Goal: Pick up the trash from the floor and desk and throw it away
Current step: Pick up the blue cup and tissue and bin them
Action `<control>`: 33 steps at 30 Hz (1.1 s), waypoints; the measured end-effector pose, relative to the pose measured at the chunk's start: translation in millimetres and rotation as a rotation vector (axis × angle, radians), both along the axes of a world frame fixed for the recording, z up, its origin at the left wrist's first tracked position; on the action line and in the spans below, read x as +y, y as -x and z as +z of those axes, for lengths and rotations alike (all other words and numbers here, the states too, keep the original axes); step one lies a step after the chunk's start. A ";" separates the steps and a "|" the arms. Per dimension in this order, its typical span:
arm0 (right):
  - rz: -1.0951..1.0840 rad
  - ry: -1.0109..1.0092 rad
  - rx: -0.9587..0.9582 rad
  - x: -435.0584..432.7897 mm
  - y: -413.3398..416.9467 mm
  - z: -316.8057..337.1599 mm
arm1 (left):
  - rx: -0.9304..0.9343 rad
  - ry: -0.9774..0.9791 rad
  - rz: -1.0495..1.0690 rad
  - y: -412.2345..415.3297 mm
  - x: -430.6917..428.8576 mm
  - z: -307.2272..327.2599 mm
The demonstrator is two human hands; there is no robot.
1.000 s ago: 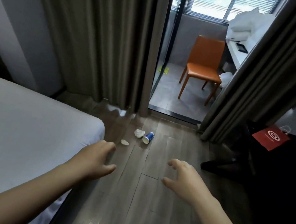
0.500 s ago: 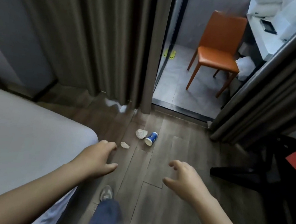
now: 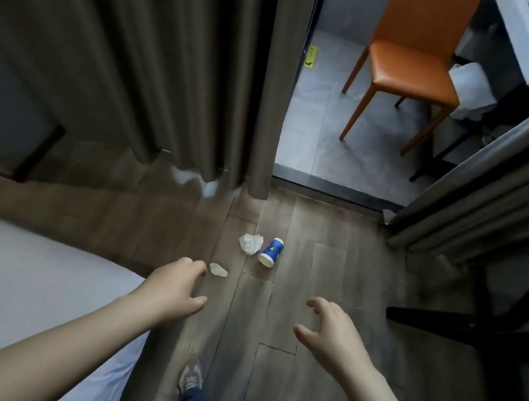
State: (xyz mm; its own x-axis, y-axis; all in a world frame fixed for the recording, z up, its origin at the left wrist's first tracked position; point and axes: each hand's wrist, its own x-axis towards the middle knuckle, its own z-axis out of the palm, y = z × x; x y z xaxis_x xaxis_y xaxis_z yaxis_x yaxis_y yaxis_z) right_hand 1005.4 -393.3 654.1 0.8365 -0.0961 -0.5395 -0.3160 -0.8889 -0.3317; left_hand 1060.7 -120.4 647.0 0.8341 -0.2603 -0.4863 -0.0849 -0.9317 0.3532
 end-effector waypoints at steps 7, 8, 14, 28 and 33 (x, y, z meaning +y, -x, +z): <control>-0.006 -0.019 0.056 -25.8 -90.6 -45.3 | 0.078 -0.066 0.037 -73.3 -22.6 -48.9; -0.001 -0.033 0.068 -31.2 -103.7 -52.7 | 0.100 -0.084 0.041 -80.8 -28.5 -56.5; 0.054 -0.086 0.133 -69.9 -179.8 -106.0 | 0.189 -0.118 0.185 -124.0 -67.2 -106.5; 0.186 0.050 0.244 -82.7 -301.1 -373.2 | 0.300 -0.096 0.523 -215.3 -82.9 -382.1; 0.098 0.051 0.252 -68.2 -320.4 -499.6 | 0.295 -0.065 0.601 -223.8 -79.5 -520.4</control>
State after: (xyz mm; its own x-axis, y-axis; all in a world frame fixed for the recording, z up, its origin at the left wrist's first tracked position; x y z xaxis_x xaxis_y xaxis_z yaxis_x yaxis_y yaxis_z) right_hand 1325.7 -461.5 154.5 0.6834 -0.0541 -0.7281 -0.2946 -0.9329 -0.2073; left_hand 1284.5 -199.9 126.6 0.6543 0.2452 -0.7153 0.5471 -0.8066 0.2239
